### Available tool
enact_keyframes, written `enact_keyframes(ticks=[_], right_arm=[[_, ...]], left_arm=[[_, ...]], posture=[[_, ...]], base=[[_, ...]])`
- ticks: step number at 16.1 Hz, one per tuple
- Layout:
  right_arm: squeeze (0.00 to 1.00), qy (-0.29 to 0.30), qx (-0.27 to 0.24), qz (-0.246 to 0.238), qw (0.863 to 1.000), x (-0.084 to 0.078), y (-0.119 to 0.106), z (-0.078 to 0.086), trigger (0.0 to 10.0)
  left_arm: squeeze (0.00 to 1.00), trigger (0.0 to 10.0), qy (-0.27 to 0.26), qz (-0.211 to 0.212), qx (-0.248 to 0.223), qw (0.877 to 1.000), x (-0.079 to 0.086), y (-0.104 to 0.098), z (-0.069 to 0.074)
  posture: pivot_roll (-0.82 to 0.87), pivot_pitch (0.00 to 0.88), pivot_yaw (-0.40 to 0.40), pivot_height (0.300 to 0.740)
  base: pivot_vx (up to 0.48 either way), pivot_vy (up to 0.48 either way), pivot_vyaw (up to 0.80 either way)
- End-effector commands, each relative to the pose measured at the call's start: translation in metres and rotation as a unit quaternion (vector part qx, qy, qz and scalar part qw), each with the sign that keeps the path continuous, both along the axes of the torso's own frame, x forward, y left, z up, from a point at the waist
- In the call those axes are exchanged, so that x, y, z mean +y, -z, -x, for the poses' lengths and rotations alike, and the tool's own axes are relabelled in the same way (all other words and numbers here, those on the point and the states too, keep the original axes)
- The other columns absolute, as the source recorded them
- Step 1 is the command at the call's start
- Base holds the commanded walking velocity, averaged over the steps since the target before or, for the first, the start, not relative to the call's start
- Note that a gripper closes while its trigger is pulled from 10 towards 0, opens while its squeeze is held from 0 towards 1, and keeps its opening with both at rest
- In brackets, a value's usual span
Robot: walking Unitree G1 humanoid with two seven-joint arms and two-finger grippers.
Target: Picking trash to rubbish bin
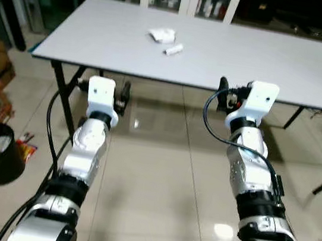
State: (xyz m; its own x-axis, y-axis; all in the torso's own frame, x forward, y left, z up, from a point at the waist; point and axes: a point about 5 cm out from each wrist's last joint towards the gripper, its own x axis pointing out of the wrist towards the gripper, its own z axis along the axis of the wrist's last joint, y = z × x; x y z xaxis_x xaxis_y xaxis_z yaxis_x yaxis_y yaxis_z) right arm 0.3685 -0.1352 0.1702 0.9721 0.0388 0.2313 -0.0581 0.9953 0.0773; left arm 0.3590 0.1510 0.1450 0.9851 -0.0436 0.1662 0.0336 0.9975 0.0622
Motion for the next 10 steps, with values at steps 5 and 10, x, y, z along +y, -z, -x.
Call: enact_keyframes(ticks=[5, 10], right_arm=[[0.00, -0.015, 0.001, -0.008, 1.000, 0.0121, 0.0002, 0.0000, 10.0], [0.00, -0.026, -0.001, -0.002, 1.000, 0.0132, -0.0010, 0.0001, 10.0]], left_arm=[[0.00, 10.0, 0.004, -0.005, -0.006, 1.000, 0.0025, -0.0054, -0.0021], [0.00, 10.0, 0.003, -0.005, -0.012, 1.000, 0.0032, -0.0097, -0.0043]], posture=[[0.02, 0.000, -0.028, 0.740], [0.02, 0.000, -0.029, 0.740]], base=[[0.480, 0.000, 0.00], [0.480, 0.000, 0.00]])
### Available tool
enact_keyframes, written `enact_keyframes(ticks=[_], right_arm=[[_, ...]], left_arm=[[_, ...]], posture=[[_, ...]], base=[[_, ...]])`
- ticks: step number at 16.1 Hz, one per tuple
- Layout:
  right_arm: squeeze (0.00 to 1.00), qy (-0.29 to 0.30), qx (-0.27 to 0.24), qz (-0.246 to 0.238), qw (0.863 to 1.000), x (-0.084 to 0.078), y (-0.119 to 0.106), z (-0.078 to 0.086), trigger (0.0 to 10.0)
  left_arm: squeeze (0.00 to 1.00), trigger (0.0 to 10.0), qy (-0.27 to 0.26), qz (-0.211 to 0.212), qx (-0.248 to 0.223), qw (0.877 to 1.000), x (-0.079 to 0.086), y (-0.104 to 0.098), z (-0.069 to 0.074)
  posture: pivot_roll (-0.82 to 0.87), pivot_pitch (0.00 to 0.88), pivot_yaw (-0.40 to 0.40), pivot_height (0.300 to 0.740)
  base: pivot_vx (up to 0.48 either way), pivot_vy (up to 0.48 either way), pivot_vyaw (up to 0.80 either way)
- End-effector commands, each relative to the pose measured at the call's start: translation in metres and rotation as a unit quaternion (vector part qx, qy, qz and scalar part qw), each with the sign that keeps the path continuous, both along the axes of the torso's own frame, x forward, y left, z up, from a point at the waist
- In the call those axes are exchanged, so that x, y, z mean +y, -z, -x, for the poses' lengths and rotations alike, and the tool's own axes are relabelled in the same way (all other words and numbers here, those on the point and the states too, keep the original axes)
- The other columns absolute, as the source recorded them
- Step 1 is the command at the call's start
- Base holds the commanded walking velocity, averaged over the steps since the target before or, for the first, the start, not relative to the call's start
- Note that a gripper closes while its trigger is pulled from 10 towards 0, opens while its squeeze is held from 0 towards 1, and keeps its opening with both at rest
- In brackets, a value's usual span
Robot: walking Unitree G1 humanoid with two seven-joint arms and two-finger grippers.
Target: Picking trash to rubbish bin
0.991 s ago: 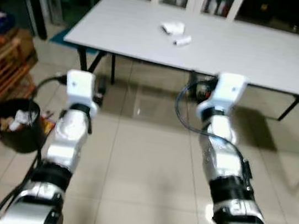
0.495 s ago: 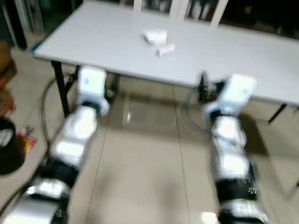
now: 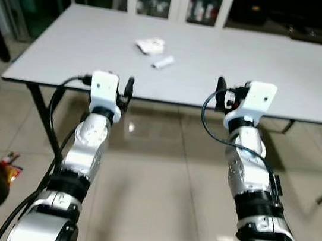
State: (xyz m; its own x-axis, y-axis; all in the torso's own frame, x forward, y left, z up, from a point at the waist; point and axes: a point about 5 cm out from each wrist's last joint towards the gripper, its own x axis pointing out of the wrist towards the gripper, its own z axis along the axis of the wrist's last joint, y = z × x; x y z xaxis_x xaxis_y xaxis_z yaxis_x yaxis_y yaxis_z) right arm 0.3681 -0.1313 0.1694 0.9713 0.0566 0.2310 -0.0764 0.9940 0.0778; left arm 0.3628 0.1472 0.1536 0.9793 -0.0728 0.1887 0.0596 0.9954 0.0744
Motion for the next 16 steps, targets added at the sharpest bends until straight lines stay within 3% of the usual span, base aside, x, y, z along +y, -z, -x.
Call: enact_keyframes(ticks=[1, 6, 16], right_arm=[[0.00, -0.022, 0.000, -0.001, 1.000, 0.0102, -0.0017, -0.0001, 10.0], [0.00, -0.062, 0.006, -0.010, 0.998, 0.0121, -0.0025, -0.0002, 10.0], [0.00, -0.072, 0.017, -0.007, 0.997, 0.0146, 0.0002, 0.0000, 10.0]], left_arm=[[0.00, 10.0, -0.011, 0.001, 0.000, 1.000, 0.0067, -0.0010, -0.0005], [0.00, 10.0, -0.009, 0.002, 0.001, 1.000, 0.0067, -0.0008, -0.0008], [0.00, 10.0, -0.012, 0.001, 0.000, 1.000, 0.0111, -0.0033, -0.0019]], posture=[[0.02, 0.000, -0.029, 0.740], [0.01, 0.000, -0.031, 0.740], [0.02, 0.000, -0.039, 0.740]], base=[[0.480, 0.000, 0.00], [0.480, 0.000, 0.00], [0.480, 0.000, 0.00]])
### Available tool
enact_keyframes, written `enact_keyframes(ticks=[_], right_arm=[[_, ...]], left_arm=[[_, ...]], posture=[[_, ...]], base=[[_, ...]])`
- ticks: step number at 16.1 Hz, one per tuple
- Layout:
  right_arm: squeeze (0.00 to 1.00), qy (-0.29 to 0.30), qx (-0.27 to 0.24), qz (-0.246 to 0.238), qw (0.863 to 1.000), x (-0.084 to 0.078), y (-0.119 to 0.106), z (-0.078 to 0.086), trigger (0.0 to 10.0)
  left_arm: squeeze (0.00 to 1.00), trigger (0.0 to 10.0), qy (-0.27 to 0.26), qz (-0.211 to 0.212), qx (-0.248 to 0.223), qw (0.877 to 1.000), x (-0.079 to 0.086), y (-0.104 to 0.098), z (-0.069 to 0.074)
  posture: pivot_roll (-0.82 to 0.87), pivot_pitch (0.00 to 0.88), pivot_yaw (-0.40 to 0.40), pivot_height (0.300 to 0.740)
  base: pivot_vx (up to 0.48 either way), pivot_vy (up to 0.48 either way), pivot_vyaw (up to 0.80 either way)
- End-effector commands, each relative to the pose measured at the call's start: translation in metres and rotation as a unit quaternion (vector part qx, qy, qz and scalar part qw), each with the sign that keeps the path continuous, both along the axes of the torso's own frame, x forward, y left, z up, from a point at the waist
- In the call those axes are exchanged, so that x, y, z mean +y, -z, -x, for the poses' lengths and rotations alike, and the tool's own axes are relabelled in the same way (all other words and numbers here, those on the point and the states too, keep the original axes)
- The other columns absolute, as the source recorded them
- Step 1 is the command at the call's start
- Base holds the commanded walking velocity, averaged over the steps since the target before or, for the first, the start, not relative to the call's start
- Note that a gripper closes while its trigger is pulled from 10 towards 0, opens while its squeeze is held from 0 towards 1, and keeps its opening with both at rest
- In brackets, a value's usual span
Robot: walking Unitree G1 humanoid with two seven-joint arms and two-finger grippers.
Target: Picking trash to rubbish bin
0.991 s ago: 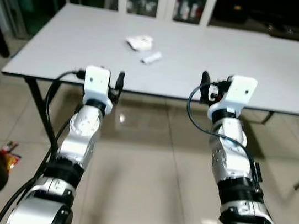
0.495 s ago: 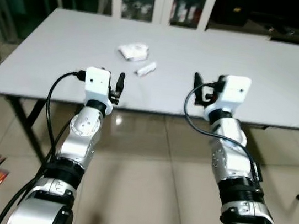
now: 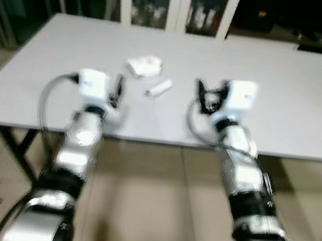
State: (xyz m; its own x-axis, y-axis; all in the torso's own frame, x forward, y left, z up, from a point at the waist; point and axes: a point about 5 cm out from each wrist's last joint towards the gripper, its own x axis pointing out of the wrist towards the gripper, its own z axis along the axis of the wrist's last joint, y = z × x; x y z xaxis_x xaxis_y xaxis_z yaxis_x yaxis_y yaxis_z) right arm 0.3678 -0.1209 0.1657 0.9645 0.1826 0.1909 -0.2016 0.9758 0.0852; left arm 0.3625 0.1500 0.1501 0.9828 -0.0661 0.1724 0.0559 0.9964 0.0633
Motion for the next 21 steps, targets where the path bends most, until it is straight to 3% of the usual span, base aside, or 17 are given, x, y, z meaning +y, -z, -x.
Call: enact_keyframes(ticks=[1, 21], right_arm=[[0.00, -0.008, -0.003, -0.006, 1.000, 0.0045, -0.0036, -0.0005, 10.0], [0.00, -0.013, -0.004, -0.007, 1.000, 0.0084, -0.0047, -0.0011, 10.0]], left_arm=[[0.00, 10.0, -0.011, -0.005, -0.009, 1.000, 0.0093, -0.0073, -0.0026], [0.00, 10.0, 0.004, -0.007, -0.006, 1.000, 0.0077, -0.0097, -0.0042]], posture=[[0.02, 0.000, -0.041, 0.740], [0.03, 0.000, -0.041, 0.740]], base=[[0.480, 0.000, 0.00], [0.480, 0.000, 0.00]])
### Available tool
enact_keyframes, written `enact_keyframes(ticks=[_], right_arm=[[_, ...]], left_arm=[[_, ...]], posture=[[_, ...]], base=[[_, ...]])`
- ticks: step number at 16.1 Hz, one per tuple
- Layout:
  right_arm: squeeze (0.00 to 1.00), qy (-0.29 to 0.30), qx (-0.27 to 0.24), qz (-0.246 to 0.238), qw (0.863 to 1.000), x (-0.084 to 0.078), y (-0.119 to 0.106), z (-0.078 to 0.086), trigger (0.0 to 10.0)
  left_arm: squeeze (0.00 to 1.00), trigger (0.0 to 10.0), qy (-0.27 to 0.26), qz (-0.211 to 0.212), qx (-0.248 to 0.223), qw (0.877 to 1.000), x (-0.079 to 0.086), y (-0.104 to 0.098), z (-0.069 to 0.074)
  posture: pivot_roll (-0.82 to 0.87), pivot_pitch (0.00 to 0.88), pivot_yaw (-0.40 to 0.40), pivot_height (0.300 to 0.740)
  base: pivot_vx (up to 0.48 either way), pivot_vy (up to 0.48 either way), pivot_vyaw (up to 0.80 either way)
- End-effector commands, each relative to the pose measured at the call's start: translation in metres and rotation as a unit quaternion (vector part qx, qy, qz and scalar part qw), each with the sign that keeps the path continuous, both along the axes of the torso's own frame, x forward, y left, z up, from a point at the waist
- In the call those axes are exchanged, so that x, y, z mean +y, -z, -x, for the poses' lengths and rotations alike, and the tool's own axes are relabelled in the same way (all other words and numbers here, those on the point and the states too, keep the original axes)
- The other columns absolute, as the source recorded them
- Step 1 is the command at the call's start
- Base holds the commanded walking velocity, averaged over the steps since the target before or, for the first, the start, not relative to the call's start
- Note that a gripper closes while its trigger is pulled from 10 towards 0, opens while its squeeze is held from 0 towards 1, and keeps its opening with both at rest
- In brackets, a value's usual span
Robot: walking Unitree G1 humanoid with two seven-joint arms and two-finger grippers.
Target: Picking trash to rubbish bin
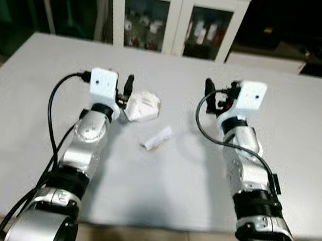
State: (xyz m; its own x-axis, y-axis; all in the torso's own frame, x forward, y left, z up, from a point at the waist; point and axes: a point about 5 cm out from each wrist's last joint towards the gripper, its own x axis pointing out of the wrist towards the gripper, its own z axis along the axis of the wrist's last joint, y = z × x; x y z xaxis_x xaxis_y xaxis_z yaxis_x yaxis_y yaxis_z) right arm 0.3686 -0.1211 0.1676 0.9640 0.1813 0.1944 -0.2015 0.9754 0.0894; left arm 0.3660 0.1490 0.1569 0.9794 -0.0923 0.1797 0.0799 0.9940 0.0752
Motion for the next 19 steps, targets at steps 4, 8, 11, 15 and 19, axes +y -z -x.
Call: enact_keyframes(ticks=[4, 8, 11, 15, 19], right_arm=[[0.00, -0.014, -0.002, -0.005, 1.000, 0.009, -0.003, 0.000, 10.0], [0.00, -0.015, -0.001, -0.005, 1.000, 0.009, -0.002, 0.000, 10.0], [0.00, -0.015, -0.001, -0.005, 1.000, 0.009, -0.002, 0.000, 10.0], [0.00, -0.017, 0.001, -0.004, 1.000, 0.009, -0.002, 0.000, 10.0], [0.00, -0.018, 0.002, -0.003, 1.000, 0.010, 0.000, 0.001, 10.0]], left_arm=[[0.00, 10.0, 0.000, -0.001, 0.007, 1.000, 0.008, -0.001, 0.000], [0.00, 10.0, 0.006, -0.004, 0.016, 1.000, 0.007, 0.002, 0.000], [0.00, 10.0, 0.008, -0.009, 0.014, 1.000, 0.007, 0.002, 0.001], [0.00, 10.0, 0.012, -0.009, 0.022, 1.000, 0.008, 0.004, 0.002], [0.00, 10.0, 0.011, 0.043, 0.053, 0.998, 0.025, 0.010, 0.002]], posture=[[0.03, 0.000, -0.042, 0.740], [0.03, 0.000, -0.043, 0.740], [0.03, 0.006, -0.045, 0.740], [0.04, 0.008, -0.045, 0.740], [0.03, 0.000, -0.037, 0.740]], base=[[0.240, 0.000, 0.00], [0.000, 0.000, 0.00], [0.264, 0.000, 0.00], [0.000, 0.000, 0.00], [0.000, 0.000, 0.00]])
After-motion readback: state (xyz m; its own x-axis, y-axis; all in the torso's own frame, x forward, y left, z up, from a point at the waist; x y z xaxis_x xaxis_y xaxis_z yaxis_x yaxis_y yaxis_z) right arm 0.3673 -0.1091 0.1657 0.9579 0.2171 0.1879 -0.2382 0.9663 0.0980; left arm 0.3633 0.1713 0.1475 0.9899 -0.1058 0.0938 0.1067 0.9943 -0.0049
